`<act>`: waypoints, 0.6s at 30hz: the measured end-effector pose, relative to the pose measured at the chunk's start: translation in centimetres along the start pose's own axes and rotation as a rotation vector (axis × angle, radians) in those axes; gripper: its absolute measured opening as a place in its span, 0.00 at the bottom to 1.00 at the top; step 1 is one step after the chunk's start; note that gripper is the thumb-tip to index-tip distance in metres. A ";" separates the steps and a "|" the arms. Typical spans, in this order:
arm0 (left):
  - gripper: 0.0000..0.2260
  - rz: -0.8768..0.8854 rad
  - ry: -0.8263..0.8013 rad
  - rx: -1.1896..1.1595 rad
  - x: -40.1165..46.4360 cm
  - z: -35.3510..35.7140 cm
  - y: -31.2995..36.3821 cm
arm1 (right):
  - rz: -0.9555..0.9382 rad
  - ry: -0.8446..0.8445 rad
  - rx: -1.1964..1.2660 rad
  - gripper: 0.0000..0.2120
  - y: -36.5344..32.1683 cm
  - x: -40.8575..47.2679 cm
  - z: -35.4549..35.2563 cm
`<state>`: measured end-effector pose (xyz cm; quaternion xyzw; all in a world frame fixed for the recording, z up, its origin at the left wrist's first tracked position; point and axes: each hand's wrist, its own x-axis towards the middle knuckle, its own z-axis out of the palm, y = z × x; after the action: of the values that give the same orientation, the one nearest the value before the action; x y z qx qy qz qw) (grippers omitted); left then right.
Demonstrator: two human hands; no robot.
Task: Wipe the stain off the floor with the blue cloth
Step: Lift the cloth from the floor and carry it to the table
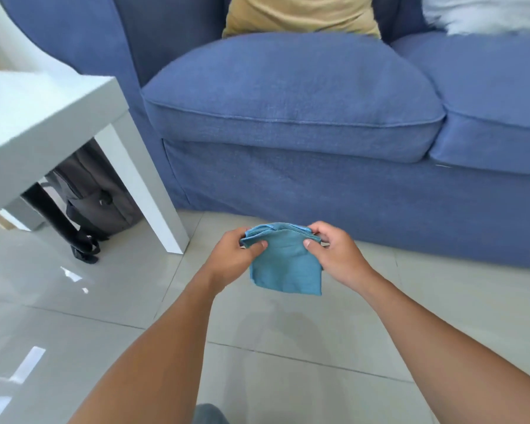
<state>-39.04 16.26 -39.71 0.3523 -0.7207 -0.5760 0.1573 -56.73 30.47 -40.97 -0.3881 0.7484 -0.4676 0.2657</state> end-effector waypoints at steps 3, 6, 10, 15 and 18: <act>0.08 -0.016 0.024 -0.154 -0.1 -1.0 3.7 | -0.067 -0.008 -0.007 0.07 -4.6 1.4 -1.7; 0.12 -0.061 -0.054 -0.265 -0.3 -2.6 7.4 | -0.119 -0.028 0.030 0.09 -9.6 2.8 -3.1; 0.12 -0.037 -0.086 -0.333 -1.0 -4.7 11.4 | -0.187 -0.041 0.066 0.09 -15.5 3.4 -4.2; 0.15 0.075 -0.017 -0.330 -3.2 -8.3 16.0 | -0.188 -0.137 0.179 0.09 -22.3 2.6 -4.5; 0.20 0.117 -0.023 -0.303 -4.9 -10.5 17.8 | -0.208 -0.224 0.238 0.11 -25.9 1.8 -4.0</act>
<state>-34.76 13.68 -19.11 0.2754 -0.6464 -0.6721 0.2337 -52.16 24.20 -15.85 -0.4789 0.6094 -0.5318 0.3414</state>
